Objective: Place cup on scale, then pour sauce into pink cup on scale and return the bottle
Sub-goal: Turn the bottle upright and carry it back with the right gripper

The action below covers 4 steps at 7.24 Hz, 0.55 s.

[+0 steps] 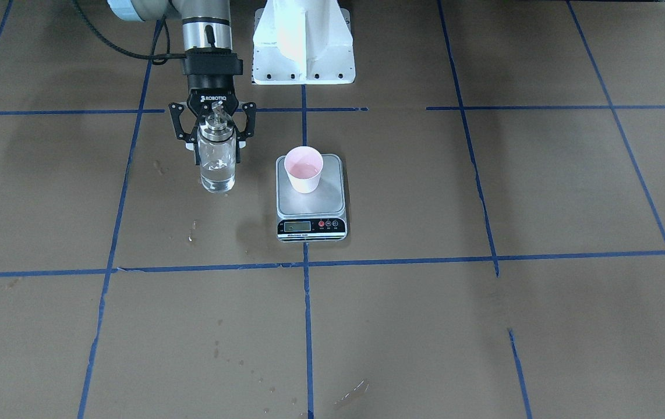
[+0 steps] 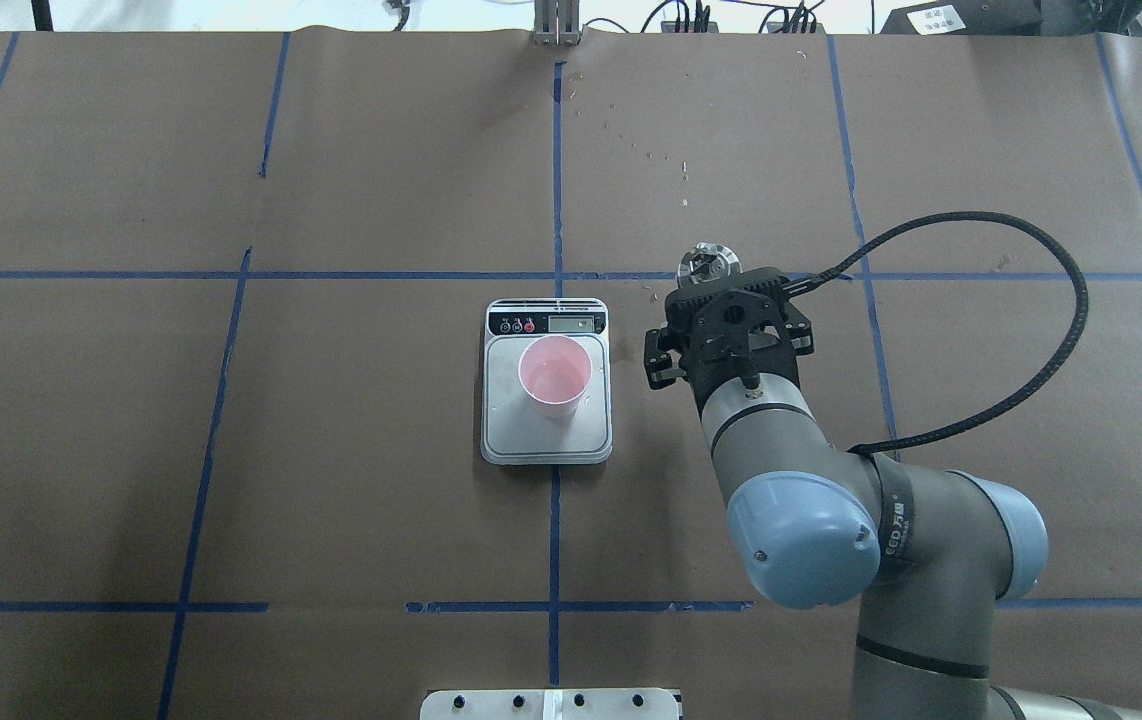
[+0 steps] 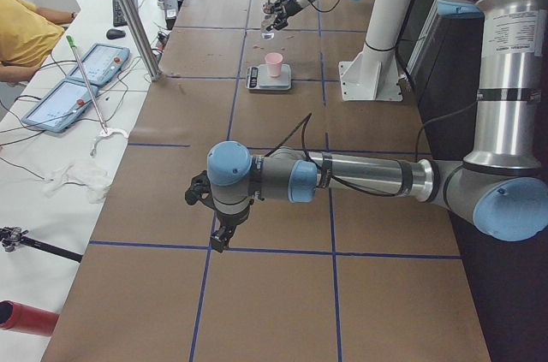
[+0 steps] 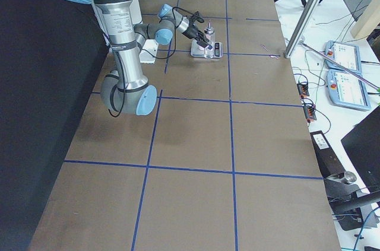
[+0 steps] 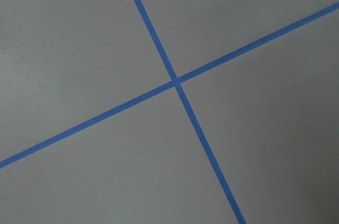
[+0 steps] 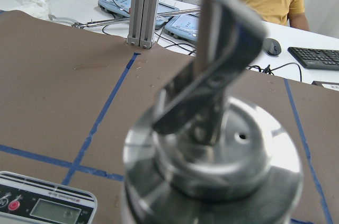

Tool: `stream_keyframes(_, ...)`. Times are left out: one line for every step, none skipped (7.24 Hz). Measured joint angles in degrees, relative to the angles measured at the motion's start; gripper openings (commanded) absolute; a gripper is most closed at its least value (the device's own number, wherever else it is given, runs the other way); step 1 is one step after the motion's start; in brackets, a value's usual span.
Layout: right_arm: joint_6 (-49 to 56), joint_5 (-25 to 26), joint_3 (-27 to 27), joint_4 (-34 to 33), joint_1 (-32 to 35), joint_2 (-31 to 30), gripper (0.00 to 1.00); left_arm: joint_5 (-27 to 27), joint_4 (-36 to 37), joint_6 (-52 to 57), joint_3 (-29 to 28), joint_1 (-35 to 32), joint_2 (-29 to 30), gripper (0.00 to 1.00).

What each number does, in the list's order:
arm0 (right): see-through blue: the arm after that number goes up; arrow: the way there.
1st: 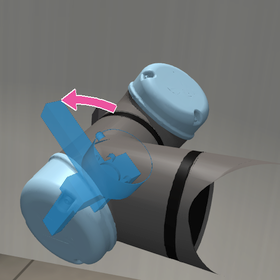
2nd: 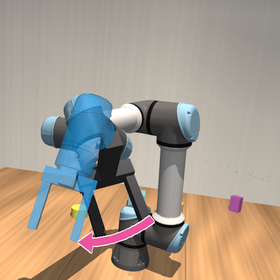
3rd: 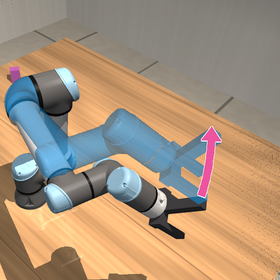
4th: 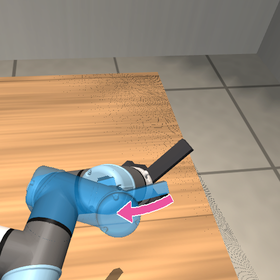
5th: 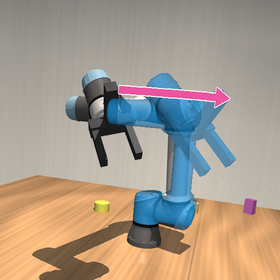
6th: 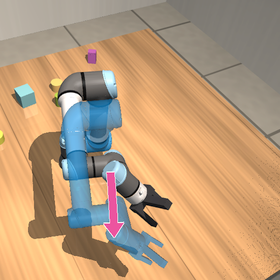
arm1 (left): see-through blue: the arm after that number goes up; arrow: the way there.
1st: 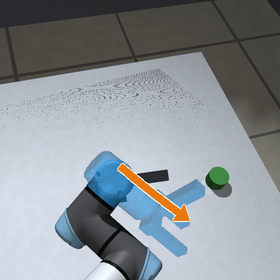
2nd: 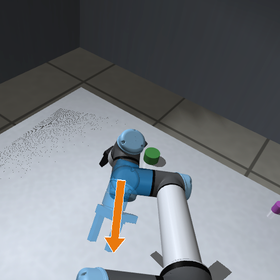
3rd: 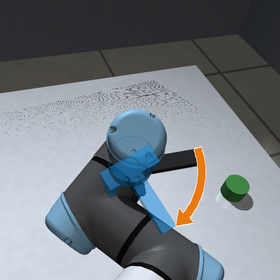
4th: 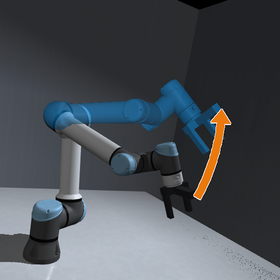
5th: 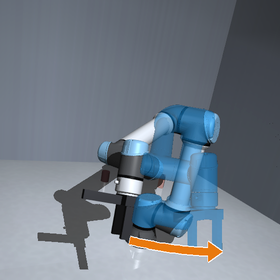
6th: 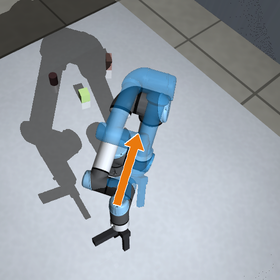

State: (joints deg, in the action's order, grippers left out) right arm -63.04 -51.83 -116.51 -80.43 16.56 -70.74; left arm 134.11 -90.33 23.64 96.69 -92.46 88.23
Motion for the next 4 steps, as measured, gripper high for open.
stream_keyframes(-1.94, -0.85, -0.11, 4.74, 0.36, -4.37, 0.0, -0.04, 0.02, 0.0, 0.25, 0.0, -0.03, 1.0)
stream_keyframes(-3.02, -1.25, -0.11, 8.78, 0.79, -8.46, 0.0, -0.06, 0.0, 0.0, 0.36, 0.0, -0.04, 1.0)
stream_keyframes(-4.5, -1.65, -0.03, 12.11, 1.12, -12.14, 0.0, -0.07, -0.01, 0.0, 0.42, 0.0, -0.02, 1.0)
stream_keyframes(-6.43, -2.21, 0.11, 14.34, 1.39, -15.24, 0.0, -0.07, -0.04, 0.0, 0.48, 0.0, 0.03, 1.0)
